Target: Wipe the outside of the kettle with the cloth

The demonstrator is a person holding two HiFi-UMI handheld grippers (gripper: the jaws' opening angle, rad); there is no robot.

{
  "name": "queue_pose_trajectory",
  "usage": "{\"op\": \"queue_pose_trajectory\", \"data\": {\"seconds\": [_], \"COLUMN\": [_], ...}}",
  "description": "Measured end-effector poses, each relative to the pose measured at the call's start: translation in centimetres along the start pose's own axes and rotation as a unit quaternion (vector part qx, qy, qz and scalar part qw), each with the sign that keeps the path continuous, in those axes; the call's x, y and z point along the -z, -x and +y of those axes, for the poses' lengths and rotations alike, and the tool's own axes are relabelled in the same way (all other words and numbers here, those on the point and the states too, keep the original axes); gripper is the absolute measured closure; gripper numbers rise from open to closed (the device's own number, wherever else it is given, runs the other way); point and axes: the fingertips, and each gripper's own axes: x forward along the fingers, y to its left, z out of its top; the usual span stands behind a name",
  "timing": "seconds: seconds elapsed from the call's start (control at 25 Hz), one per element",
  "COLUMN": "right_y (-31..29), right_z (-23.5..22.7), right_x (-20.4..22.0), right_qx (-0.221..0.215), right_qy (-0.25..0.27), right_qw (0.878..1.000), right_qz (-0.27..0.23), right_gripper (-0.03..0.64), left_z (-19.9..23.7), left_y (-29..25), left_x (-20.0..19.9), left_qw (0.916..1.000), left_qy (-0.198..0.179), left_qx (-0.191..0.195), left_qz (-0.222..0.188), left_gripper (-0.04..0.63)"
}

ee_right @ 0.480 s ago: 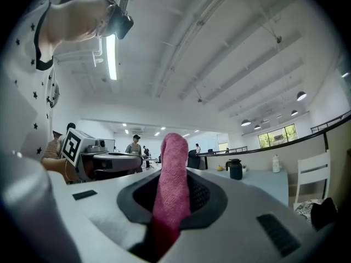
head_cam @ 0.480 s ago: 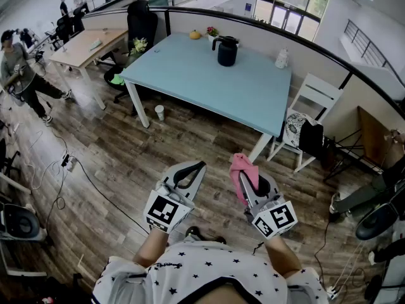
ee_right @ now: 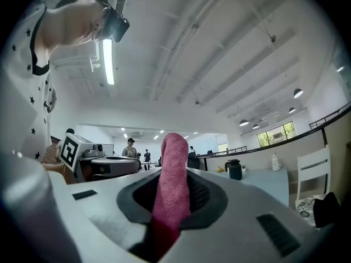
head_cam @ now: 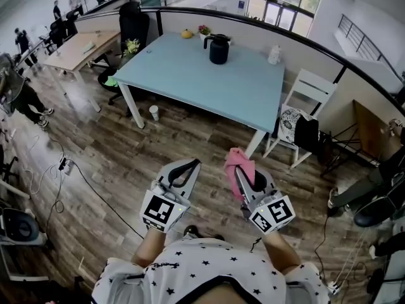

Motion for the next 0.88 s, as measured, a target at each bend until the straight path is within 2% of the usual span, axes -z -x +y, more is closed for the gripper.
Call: {"op": "queue_pose_trajectory", "data": {"seconds": [0.32,0.56,0.88], "right_y": [2.8,6.1,8.7], "right_z": [-1.2,-2.3,-3.6], "right_x": [0.1,0.1,1.4], "right_qx": [0.018,0.039,0.033], "right_qy": [-0.013,-0.025,-0.032], "right_qw": [1.0,0.999,0.999], "right_qz": [-0.001,-0.004,0.005], "right_gripper": [0.561,0.56,0.558], "left_z": [-2.5,-6.0,-8.9], "left_y": [-1.0,-1.9,-3.4], "left_x": [-0.2,-0.5,0.0], "left_qw": [0.9998,0.9991,0.9987], "left_qy": [-0.007,-0.012,-0.017], "left_qx": [0.016,0.039,0.044], "left_qz": [0.007,0.011,0.018], "left_gripper": [0.566,0.566,0.566]}}
